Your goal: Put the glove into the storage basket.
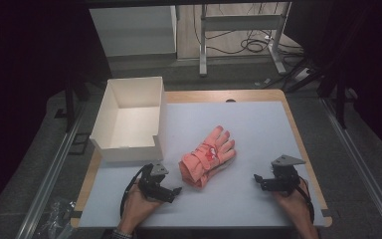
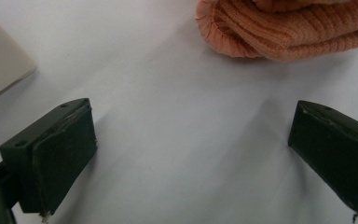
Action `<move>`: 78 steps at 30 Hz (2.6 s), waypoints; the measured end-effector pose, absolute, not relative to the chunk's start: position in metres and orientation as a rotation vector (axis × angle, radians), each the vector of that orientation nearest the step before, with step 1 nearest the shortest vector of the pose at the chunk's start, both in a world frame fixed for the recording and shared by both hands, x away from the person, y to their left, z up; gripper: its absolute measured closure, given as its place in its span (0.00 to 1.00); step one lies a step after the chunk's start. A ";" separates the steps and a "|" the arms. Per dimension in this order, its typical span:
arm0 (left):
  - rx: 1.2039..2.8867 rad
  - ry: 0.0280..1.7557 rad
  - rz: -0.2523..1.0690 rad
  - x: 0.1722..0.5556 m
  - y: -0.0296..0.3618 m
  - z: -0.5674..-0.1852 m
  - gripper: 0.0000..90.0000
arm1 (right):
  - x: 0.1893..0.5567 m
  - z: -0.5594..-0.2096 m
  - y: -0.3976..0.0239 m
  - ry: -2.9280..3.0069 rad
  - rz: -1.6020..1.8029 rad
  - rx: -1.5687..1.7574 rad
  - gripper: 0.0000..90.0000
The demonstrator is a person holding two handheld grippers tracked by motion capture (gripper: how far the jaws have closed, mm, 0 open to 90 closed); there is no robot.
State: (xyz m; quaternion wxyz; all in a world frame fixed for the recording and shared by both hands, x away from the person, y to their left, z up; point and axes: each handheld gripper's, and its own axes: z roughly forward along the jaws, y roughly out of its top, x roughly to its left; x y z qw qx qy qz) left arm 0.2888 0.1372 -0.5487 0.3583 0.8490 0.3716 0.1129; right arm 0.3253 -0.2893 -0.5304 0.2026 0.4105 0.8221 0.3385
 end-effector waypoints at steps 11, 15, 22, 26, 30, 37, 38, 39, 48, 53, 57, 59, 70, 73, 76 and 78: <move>2.227 0.942 0.224 0.286 0.134 -0.526 0.01 | 0.325 -0.531 -0.289 2.288 0.941 1.149 0.15; 2.246 0.935 0.203 0.288 0.129 -0.516 0.00 | 0.325 -0.531 -0.289 2.288 0.940 1.149 0.15; 2.255 0.904 0.165 0.294 0.116 -0.494 0.00 | 0.325 -0.531 -0.289 2.287 0.939 1.148 0.15; 2.261 0.896 0.154 0.299 0.110 -0.484 0.00 | 0.325 -0.531 -0.289 2.286 0.939 1.148 0.15; 2.275 0.887 0.163 0.307 0.103 -0.472 0.00 | 0.325 -0.531 -0.289 2.286 0.939 1.148 0.15; 2.316 0.878 0.168 0.330 0.082 -0.456 0.00 | 0.325 -0.531 -0.289 2.286 0.940 1.149 0.15; 2.316 0.878 0.168 0.330 0.082 -0.456 0.00 | 0.325 -0.531 -0.289 2.286 0.940 1.149 0.15; 2.321 0.879 0.167 0.333 0.079 -0.456 0.00 | 0.325 -0.531 -0.289 2.285 0.940 1.149 0.15; 2.359 0.886 0.114 0.353 0.054 -0.470 0.00 | 0.325 -0.531 -0.289 2.286 0.939 1.149 0.15; 2.404 0.900 0.132 0.354 0.044 -0.482 0.00 | 0.325 -0.531 -0.289 2.288 0.938 1.149 0.15; 2.430 0.919 0.154 0.352 0.040 -0.493 0.00 | 0.325 -0.531 -0.289 2.287 0.939 1.145 0.15; 2.428 0.923 0.148 0.352 0.038 -0.497 0.00 | 0.325 -0.531 -0.289 2.287 0.939 1.145 0.15; 2.460 0.930 0.177 0.348 0.027 -0.506 0.00 | 0.325 -0.531 -0.289 2.286 0.940 1.148 0.15; 2.467 0.955 0.149 0.348 0.023 -0.510 0.00 | 0.325 -0.531 -0.289 2.286 0.941 1.147 0.15; 2.533 0.963 0.196 0.348 0.013 -0.522 0.00 | 0.325 -0.531 -0.289 2.286 0.941 1.148 0.15; 2.530 0.964 0.201 0.348 0.012 -0.522 0.00 | 0.325 -0.531 -0.289 2.286 0.940 1.147 0.15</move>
